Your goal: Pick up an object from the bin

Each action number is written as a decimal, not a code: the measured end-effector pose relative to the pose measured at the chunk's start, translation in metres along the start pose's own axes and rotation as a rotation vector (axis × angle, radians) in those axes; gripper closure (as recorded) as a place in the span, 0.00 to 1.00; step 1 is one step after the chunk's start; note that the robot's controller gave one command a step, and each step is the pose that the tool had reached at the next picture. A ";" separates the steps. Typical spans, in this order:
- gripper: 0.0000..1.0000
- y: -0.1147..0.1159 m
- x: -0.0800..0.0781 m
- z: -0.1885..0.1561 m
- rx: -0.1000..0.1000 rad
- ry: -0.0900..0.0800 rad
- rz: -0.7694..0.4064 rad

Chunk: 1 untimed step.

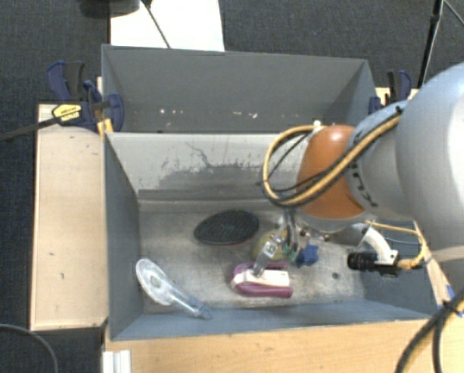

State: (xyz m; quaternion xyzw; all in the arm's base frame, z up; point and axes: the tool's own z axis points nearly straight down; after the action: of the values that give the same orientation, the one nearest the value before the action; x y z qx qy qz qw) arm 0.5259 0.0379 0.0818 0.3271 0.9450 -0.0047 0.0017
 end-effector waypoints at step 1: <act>0.00 0.052 0.015 0.000 -0.009 0.004 0.436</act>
Offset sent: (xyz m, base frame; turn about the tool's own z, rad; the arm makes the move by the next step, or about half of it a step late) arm 0.0153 0.0539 -0.0118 0.4380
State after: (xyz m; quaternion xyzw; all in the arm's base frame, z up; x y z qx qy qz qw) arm 0.5465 0.0876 0.0813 0.5236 0.8520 0.0006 0.0021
